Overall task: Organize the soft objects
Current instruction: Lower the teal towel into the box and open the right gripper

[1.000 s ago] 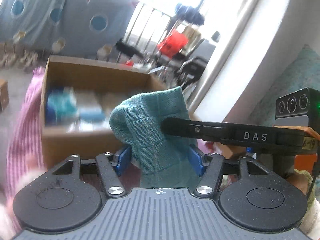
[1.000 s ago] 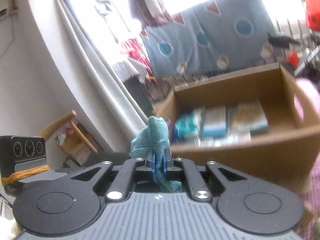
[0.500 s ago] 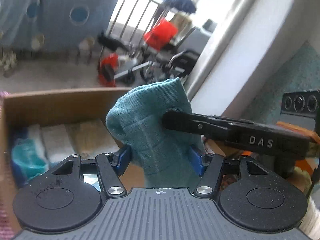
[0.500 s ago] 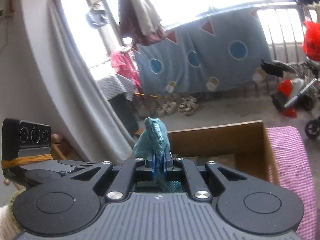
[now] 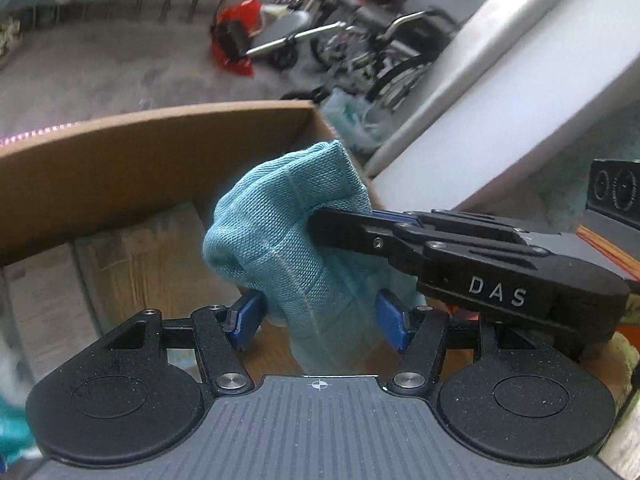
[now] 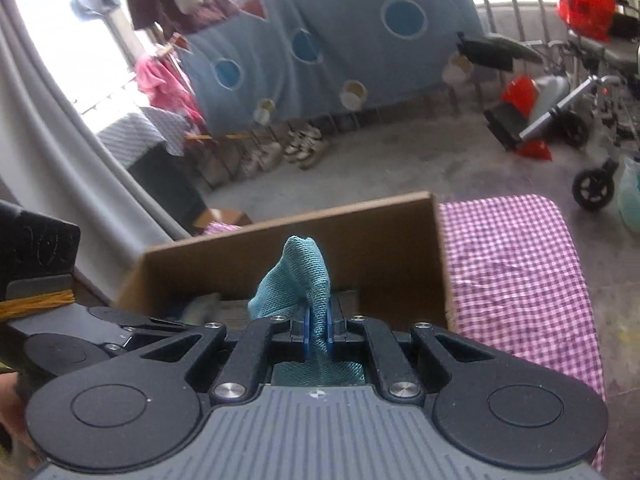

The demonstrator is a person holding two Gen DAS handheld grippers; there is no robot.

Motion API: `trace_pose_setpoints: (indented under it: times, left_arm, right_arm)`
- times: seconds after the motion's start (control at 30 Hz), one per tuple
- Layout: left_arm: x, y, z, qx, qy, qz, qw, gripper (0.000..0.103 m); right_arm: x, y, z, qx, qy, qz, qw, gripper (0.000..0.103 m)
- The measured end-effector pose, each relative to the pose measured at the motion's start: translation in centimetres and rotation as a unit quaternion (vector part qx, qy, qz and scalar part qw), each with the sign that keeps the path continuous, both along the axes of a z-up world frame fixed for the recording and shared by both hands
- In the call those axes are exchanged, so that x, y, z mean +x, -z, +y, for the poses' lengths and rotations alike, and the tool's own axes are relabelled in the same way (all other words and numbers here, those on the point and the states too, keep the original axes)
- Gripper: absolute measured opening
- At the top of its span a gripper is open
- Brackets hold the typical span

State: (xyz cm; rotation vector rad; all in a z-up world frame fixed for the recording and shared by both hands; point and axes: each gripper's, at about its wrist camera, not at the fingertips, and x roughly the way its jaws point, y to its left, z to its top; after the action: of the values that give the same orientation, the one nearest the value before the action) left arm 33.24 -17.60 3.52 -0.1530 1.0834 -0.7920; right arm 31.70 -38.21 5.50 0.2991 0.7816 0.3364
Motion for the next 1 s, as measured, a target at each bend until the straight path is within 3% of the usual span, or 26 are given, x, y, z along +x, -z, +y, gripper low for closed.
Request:
trace_pose_setpoints:
  times: [0.3, 0.47, 0.6, 0.87, 1.0]
  left_arm:
    - [3.6, 3.2, -1.4, 0.026, -0.013, 0.03, 0.9991, 0.061]
    - [4.7, 3.2, -1.7, 0.025, -0.023, 0.023, 0.9992, 0.071]
    - [4.8, 3.2, -1.6, 0.009, -0.036, 0.026, 0.999, 0.078]
    - [3.3, 0.3, 1.8, 0.001, -0.073, -0.005, 0.9973, 0.092]
    - [1.2, -2.5, 4.8, -0.01, -0.093, -0.037, 0.9949, 0.099]
  right_arm:
    - [3.2, 2.2, -0.2, -0.031, 0.023, 0.039, 0.998, 0.009]
    - [3.4, 1.2, -0.3, -0.064, 0.04, 0.027, 0.997, 0.016]
    - [2.7, 0.6, -1.2, -0.065, 0.058, 0.016, 0.996, 0.016]
    - [-0.7, -3.2, -1.3, -0.061, 0.061, -0.036, 0.996, 0.016]
    - [-1.4, -4.6, -0.4, -0.036, 0.046, -0.025, 0.998, 0.016]
